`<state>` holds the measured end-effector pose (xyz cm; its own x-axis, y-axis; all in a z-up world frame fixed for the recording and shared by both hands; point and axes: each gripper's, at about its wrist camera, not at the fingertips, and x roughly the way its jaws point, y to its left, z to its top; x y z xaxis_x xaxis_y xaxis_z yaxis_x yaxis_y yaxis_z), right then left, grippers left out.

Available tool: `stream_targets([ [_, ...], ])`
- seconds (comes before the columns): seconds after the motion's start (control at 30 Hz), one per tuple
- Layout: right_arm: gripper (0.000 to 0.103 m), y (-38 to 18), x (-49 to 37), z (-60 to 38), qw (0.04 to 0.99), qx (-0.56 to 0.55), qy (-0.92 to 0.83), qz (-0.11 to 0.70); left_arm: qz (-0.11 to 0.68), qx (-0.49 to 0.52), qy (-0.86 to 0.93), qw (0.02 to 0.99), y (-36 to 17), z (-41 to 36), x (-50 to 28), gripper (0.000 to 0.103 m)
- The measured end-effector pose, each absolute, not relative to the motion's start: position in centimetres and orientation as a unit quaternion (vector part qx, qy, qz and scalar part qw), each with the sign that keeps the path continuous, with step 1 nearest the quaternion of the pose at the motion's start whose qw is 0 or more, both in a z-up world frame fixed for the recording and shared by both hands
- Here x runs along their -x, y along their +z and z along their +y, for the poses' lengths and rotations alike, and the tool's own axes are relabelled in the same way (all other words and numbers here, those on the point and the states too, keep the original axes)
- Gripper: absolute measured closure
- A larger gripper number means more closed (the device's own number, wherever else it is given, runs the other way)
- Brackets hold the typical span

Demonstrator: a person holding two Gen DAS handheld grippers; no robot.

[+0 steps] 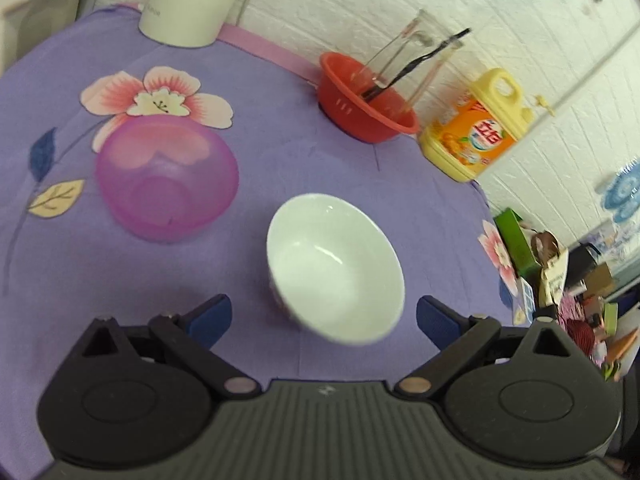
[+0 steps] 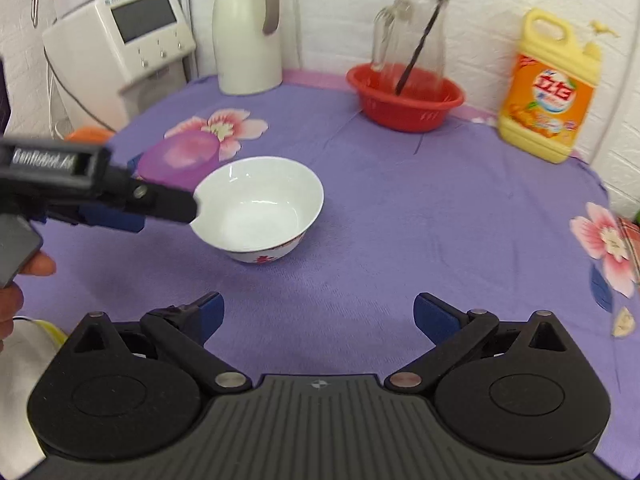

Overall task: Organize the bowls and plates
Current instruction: 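Reach the left gripper to the white red-patterned bowl's rim and grasp, then lift the white bowl with the left gripper and lower it into the steel bowl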

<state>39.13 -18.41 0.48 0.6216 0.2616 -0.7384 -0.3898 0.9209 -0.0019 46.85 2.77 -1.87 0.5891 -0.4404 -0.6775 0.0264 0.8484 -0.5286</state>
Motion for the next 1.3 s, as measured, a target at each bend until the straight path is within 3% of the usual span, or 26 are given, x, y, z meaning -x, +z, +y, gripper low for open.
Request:
stream_targets([
  [0.3, 0.0, -3.0, -43.3, -15.8, 0.875, 0.127, 0.215, 0.415, 0.445, 0.198, -0.128, 0.864, -4.2, 0.3, -51.2, 0.007],
  [0.6, 0.0, -3.9, -45.2, -14.6, 0.86, 0.129, 0.248, 0.426, 0.438, 0.174, -0.149, 0.869, -4.5, -0.1, -51.6, 0.018],
  [0.8, 0.0, -3.2, -45.2, -13.9, 0.845, 0.217, 0.284, 0.397, 0.435, 0.169, -0.15, 0.872, -4.5, 0.4, -51.5, 0.018],
  [1.1, 0.0, -4.4, -46.8, -14.0, 0.85, 0.146, 0.327, 0.387, 0.425, 0.153, -0.166, 0.877, -4.6, -0.6, -51.7, 0.021],
  [1.3, 0.0, -4.3, -46.4, -13.7, 0.868, 0.144, 0.328, 0.345, 0.409, 0.16, -0.166, 0.883, -4.5, 0.0, -52.1, 0.032],
])
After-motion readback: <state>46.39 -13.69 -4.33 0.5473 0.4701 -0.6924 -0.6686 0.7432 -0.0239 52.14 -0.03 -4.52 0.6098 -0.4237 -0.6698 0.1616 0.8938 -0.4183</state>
